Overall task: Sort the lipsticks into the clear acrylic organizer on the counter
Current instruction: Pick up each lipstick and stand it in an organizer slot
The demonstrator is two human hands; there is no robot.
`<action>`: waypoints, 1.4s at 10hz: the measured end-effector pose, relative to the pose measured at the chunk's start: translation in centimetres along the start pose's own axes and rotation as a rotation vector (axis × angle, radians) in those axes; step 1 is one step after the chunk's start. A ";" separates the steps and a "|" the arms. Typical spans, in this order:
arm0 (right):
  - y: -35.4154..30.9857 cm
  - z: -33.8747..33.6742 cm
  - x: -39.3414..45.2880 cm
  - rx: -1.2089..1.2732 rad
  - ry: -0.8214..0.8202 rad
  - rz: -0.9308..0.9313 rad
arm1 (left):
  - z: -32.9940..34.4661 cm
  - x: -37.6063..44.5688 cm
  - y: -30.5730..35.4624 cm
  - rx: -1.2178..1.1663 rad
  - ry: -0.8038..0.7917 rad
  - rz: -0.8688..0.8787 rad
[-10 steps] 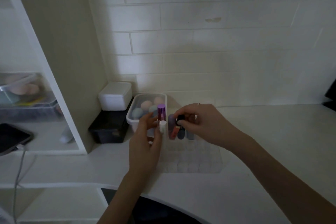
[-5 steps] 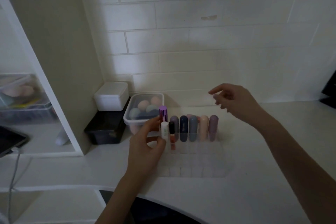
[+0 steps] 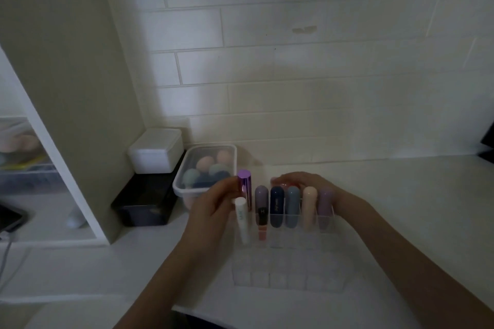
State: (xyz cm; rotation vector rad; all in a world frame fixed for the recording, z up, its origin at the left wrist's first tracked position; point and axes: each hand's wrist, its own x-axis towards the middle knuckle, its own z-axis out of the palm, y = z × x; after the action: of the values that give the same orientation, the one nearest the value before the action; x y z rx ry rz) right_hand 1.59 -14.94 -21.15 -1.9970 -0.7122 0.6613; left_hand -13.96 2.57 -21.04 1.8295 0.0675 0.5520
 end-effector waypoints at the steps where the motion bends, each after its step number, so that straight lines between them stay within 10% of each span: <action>1: 0.4 -0.1 0.9 0.043 -0.011 0.000 | 0.2 1.9 0.4 -0.083 -0.169 -0.135; 6: 0.6 -0.6 0.6 -0.014 0.321 -0.189 | 2.3 1.7 0.5 -0.370 -0.298 -0.224; 14: -5.6 -1.8 -4.1 0.195 0.337 -0.400 | 1.3 1.1 -2.0 0.207 -0.031 0.047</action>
State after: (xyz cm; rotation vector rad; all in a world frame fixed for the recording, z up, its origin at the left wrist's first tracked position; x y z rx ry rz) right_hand -1.27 -16.39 -14.75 -1.6640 -0.7760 0.1446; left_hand -11.99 2.44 -22.76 2.0445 0.0626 0.5670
